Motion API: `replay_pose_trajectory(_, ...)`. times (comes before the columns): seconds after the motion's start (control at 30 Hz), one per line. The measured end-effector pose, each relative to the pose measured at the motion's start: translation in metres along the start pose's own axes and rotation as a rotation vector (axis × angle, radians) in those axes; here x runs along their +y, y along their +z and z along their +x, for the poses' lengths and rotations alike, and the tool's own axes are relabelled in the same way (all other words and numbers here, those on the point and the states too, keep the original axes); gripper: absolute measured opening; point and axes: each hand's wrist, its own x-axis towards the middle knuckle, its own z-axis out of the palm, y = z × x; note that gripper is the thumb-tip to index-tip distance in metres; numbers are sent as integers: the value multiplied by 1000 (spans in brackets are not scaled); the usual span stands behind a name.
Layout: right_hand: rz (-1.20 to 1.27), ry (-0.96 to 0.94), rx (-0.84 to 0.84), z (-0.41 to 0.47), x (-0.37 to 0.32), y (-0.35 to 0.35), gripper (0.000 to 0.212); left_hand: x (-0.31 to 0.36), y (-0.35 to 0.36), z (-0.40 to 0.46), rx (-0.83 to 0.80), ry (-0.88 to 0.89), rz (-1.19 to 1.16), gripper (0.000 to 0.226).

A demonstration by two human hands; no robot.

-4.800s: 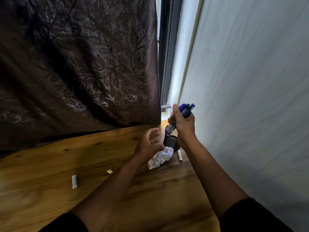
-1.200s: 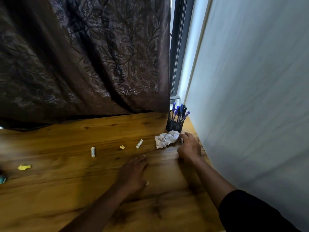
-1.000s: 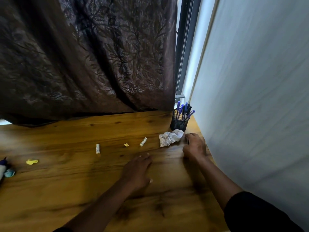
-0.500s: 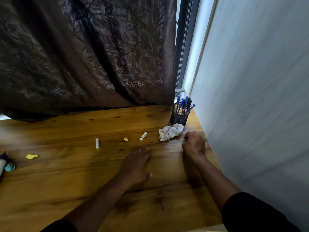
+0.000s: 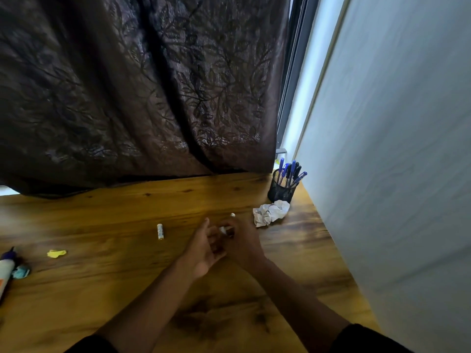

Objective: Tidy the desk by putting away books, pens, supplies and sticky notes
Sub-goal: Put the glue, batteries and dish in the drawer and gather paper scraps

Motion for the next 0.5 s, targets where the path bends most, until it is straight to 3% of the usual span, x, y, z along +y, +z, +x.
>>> replay_pose_trajectory(0.1,-52,-80,-79,3,-15,19,44,10,-20,-3,35,-40,-152,51)
replay_pose_trajectory(0.23,-48,-17,40,18,-16,29,33,26,-46,-8,90,-17,-204,39)
replay_pose_trajectory(0.33,-273,7,121,39,-3,31,37,37,-68,-10,115,-15,-196,35)
replay_pose_trajectory(0.4,-439,41,94,51,9,31,47,43,-81,-10,127,-23,-171,33)
replay_pose_trajectory(0.5,-535,86,15,63,23,38,44,52,-98,-12,118,-42,-145,31)
